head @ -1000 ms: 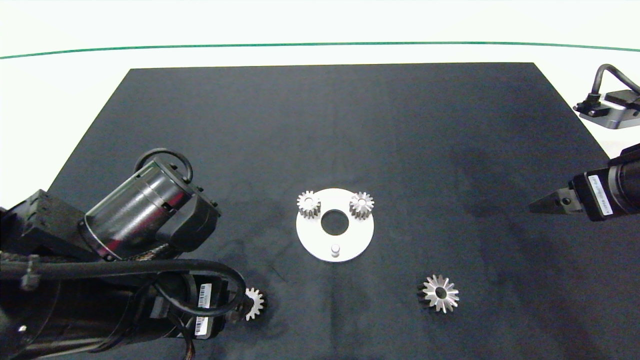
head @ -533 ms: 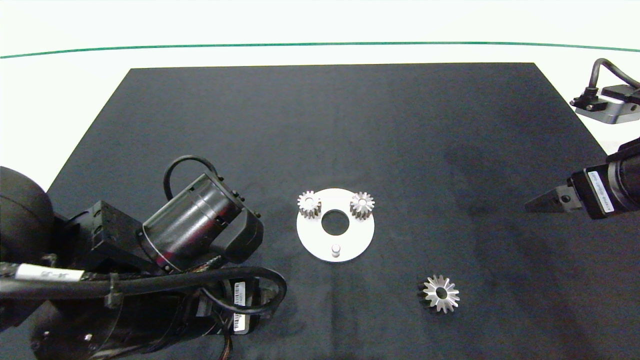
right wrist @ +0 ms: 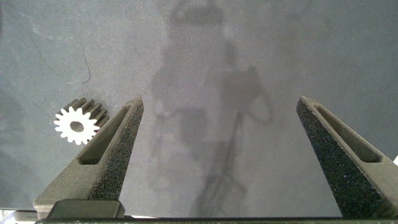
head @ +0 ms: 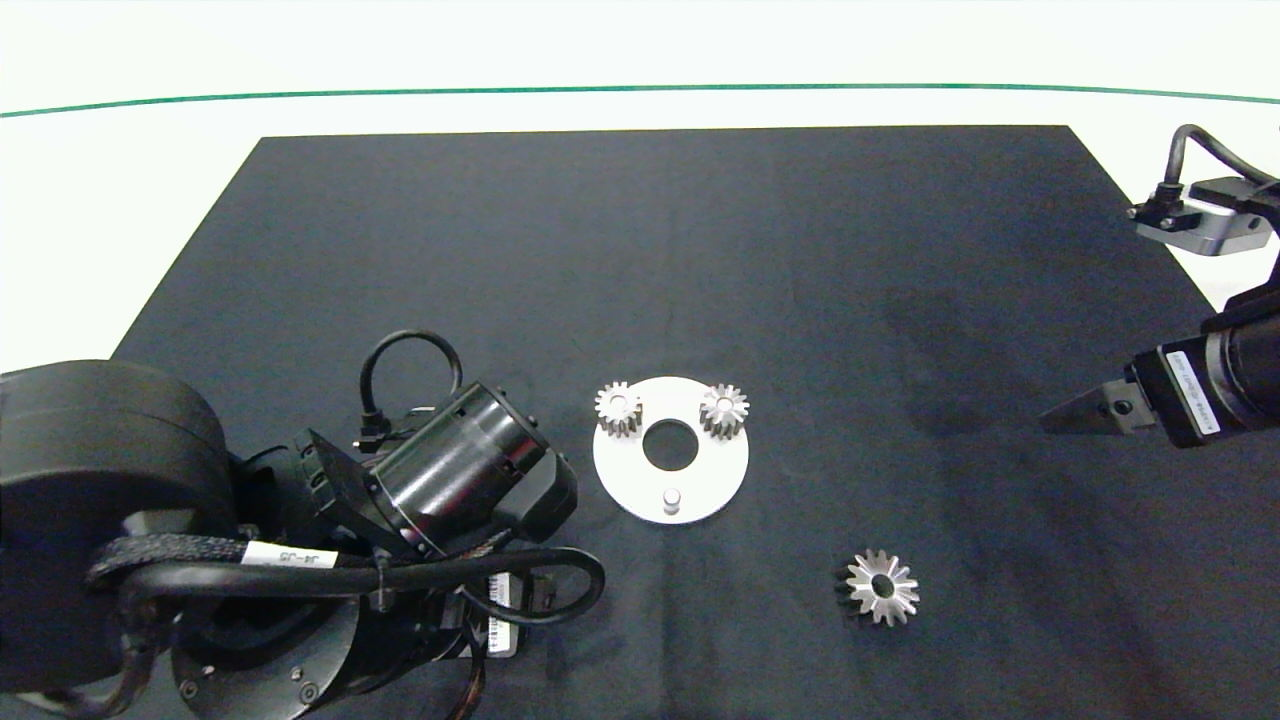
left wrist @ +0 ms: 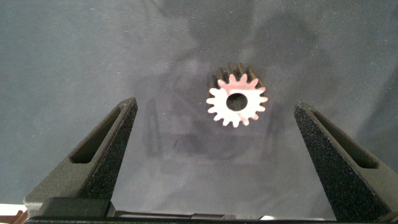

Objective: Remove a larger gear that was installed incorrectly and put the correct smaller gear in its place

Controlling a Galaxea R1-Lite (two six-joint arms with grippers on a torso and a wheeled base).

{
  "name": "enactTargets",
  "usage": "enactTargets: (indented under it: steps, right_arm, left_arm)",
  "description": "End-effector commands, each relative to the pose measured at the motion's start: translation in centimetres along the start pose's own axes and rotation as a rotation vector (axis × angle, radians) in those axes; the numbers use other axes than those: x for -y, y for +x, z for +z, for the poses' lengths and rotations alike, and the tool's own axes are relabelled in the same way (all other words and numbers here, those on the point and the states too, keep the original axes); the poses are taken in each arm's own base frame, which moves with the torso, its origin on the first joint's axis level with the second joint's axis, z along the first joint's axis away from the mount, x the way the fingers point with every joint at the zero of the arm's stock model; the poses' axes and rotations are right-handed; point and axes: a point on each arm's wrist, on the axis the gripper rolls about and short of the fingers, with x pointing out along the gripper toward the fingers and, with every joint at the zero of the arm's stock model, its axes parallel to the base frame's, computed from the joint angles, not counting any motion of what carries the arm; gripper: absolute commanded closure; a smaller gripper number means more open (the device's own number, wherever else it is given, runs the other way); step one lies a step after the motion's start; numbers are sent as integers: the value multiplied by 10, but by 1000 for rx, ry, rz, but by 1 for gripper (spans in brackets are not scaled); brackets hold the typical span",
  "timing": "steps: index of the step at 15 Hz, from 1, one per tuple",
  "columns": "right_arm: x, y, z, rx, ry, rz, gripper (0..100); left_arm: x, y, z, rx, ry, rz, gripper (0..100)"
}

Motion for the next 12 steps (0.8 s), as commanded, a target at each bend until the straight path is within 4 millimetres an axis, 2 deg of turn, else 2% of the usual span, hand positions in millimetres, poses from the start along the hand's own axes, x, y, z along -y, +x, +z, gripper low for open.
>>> enactTargets:
  steps: [1, 8, 12]
  right_arm:
    - [0, 1, 0, -6, -2, 0, 0]
    - [0, 1, -1, -7, -1, 14, 0]
    - [-1, 1, -1, -7, -1, 18, 0]
  left_arm:
    - [3, 5, -2, -13, 8, 11, 0]
    - [12, 18, -6, -24, 15, -7, 1]
    - [11, 16, -6, -33, 10, -30, 8]
